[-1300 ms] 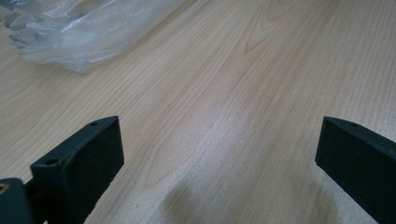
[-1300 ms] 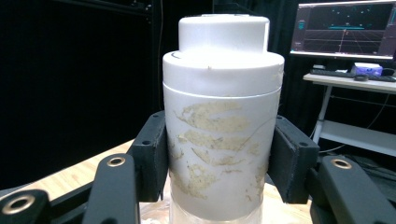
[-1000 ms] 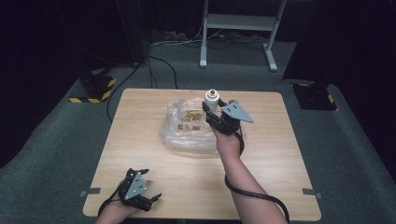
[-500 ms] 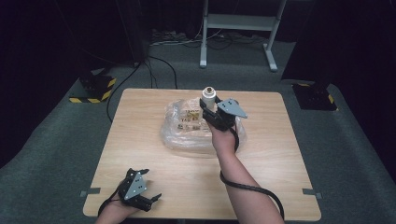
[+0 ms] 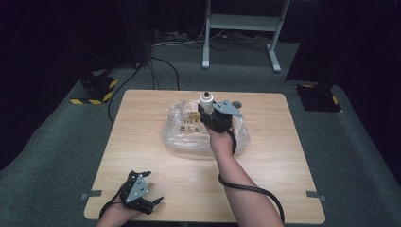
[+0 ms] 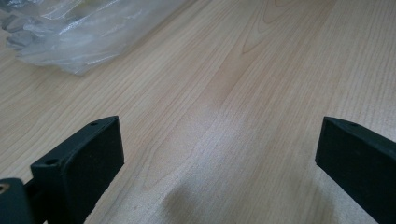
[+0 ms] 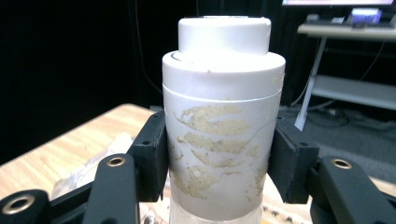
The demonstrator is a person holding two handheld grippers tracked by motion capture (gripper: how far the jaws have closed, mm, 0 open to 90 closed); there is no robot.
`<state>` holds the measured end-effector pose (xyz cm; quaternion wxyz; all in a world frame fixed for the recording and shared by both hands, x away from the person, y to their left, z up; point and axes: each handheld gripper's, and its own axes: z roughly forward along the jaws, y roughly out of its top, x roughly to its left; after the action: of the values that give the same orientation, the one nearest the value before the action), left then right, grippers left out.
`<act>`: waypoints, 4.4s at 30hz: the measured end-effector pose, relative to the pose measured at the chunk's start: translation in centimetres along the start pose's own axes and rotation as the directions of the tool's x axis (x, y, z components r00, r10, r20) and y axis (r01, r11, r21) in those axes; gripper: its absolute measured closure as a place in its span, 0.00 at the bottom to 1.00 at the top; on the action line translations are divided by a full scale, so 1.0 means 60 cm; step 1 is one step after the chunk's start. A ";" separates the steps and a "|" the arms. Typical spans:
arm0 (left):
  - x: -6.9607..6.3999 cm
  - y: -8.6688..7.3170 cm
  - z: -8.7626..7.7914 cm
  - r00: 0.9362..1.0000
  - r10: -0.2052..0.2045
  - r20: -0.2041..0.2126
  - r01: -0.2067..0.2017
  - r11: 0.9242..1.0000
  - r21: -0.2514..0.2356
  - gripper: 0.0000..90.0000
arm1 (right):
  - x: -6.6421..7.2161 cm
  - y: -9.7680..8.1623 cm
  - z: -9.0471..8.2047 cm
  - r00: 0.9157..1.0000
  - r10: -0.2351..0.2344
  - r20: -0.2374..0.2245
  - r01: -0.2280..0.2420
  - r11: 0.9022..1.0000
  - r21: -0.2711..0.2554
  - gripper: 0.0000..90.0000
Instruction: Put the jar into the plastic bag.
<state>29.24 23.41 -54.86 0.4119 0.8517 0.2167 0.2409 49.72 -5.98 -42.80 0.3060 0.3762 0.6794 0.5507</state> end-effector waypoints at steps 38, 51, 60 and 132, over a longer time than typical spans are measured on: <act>0.000 0.000 0.000 1.000 0.004 0.009 -0.004 1.000 0.003 0.02 | -0.007 -0.028 0.051 0.999 0.011 -0.031 -0.002 0.958 0.287 0.51; -0.002 0.001 0.001 1.000 0.007 0.009 -0.007 1.000 0.006 0.02 | -0.014 -0.034 0.038 0.999 0.017 -0.051 -0.001 0.955 0.296 0.50; -0.002 0.001 0.002 1.000 0.013 0.010 -0.013 1.000 0.010 0.02 | -0.011 -0.039 0.032 0.998 0.017 -0.066 0.003 0.955 0.298 0.49; -0.005 0.002 0.004 1.000 0.026 0.011 -0.026 0.999 0.022 0.02 | -0.016 -0.032 -0.066 0.993 -0.001 -0.114 0.015 0.993 0.120 0.02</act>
<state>29.17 23.07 -54.96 0.4007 0.8601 0.2059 0.2391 46.62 -9.04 -43.89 0.2457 0.3593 0.7293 0.5278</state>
